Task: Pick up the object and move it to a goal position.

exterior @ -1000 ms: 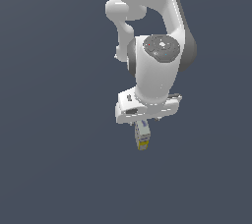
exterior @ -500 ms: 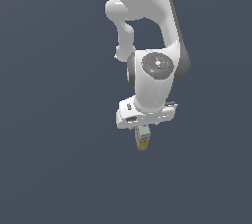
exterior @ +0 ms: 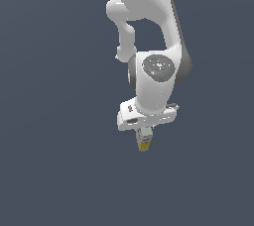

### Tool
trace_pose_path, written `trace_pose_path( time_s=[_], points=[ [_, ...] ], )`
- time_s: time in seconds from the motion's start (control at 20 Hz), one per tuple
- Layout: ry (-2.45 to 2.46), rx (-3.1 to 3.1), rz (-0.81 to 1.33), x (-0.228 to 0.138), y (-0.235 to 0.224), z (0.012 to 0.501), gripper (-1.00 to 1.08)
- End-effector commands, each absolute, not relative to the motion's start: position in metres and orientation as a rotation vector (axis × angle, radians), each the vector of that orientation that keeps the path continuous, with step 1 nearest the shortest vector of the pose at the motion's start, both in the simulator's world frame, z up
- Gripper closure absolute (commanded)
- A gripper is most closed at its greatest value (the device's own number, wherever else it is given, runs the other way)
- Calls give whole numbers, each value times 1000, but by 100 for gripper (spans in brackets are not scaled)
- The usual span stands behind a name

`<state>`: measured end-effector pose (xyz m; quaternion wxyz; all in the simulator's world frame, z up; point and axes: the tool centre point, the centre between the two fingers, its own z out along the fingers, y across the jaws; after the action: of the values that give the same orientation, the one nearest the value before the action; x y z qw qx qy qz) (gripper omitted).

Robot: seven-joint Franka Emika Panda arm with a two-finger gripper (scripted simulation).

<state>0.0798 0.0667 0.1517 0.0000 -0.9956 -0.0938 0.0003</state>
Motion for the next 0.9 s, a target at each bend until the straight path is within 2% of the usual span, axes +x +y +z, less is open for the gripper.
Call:
trace_pose_path(
  time_s=[0.0, 0.45, 0.85],
  points=[
    [-295, -3128, 0, 80, 67, 152, 108],
    [-295, -3128, 0, 77, 64, 156, 108],
    [-295, -3128, 0, 58, 48, 177, 108]
  ],
)
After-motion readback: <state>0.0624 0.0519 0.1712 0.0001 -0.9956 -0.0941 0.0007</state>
